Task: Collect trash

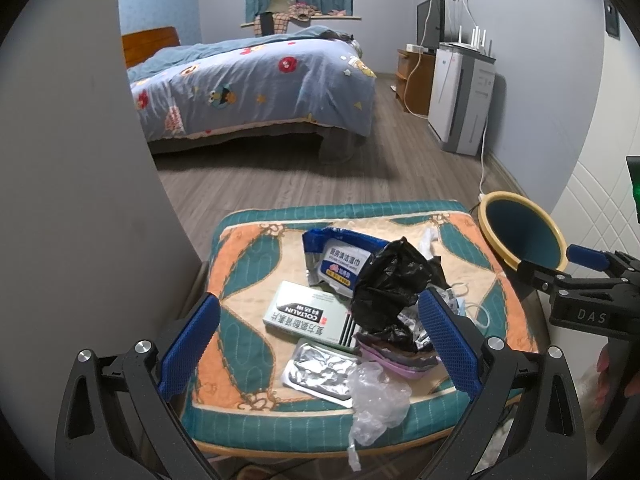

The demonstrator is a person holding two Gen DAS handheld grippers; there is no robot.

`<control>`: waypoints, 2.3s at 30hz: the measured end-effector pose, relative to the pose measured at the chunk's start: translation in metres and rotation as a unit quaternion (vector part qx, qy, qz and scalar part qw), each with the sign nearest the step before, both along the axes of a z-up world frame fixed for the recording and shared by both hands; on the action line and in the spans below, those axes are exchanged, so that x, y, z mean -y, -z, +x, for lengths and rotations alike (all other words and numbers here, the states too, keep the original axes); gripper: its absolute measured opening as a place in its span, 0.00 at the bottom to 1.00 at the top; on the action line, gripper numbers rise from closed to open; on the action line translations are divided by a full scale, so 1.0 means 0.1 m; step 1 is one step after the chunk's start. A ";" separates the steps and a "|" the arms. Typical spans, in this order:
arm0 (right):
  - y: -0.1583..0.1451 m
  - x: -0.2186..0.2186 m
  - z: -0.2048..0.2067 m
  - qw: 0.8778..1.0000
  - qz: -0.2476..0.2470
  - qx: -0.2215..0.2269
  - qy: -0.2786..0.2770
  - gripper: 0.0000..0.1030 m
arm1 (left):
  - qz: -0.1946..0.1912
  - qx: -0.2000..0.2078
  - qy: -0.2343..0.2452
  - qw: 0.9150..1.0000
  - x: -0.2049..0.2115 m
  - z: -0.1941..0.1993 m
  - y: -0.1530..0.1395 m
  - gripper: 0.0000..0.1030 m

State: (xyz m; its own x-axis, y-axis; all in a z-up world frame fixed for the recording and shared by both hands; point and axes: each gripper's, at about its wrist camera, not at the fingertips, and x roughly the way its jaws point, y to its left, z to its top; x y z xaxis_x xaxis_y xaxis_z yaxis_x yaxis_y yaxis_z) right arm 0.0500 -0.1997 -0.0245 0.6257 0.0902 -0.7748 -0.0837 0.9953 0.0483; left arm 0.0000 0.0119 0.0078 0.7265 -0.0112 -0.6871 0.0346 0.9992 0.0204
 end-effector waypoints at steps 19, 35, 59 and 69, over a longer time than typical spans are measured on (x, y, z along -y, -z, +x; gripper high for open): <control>0.02 0.01 0.00 1.000 0.001 -0.004 0.001 0.95 | 0.001 -0.001 -0.001 1.000 -0.02 -0.01 0.00 0.95; 0.03 0.01 0.00 1.000 0.001 -0.006 0.001 0.95 | 0.001 -0.002 -0.001 1.000 -0.01 0.00 0.00 0.95; 0.11 -0.04 0.03 0.999 -0.028 -0.024 0.011 0.95 | -0.026 -0.007 -0.006 1.000 -0.13 0.04 0.00 0.95; 0.41 -0.48 0.38 0.996 -0.022 -0.056 -0.064 0.94 | 0.004 0.004 -0.019 1.000 -0.21 0.56 0.00 0.95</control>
